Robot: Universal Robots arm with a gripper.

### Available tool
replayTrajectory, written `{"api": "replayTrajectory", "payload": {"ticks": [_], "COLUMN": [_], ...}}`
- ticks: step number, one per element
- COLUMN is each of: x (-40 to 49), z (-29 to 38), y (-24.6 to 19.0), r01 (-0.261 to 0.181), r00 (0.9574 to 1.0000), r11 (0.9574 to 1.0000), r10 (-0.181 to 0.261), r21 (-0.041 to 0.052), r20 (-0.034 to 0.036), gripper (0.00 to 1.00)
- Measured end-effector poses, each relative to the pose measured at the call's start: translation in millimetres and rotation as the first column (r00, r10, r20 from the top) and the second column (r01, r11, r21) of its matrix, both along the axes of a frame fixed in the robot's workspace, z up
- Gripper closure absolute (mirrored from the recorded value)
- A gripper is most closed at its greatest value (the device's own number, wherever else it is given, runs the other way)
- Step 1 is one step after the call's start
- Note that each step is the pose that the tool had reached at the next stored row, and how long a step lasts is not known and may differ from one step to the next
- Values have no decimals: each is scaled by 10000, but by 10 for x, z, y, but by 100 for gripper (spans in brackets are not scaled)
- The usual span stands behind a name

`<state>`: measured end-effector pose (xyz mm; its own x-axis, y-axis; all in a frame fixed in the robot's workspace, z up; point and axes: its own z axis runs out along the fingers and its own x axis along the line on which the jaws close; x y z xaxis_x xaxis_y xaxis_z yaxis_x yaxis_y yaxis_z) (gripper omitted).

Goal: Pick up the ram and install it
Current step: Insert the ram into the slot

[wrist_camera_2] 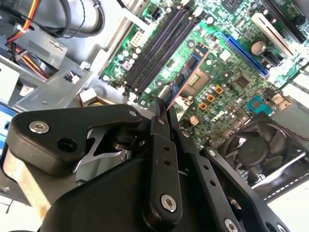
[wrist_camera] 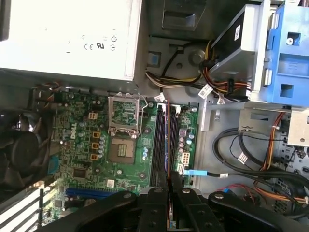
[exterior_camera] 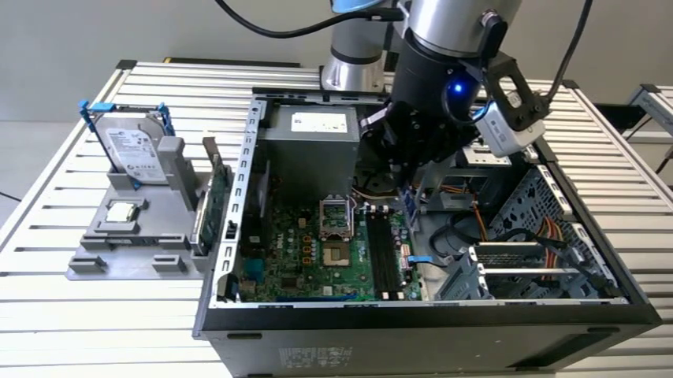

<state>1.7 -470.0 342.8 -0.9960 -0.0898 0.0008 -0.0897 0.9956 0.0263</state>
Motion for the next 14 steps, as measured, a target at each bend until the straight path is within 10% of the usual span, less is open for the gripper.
{"api": "replayTrajectory", "payload": {"ticks": [14], "x": [111], "z": [-31], "y": [5], "r01": [89], "r00": [10000], "r11": [10000], "r10": [-89], "r21": [-23], "r20": [0], "gripper": [100]}}
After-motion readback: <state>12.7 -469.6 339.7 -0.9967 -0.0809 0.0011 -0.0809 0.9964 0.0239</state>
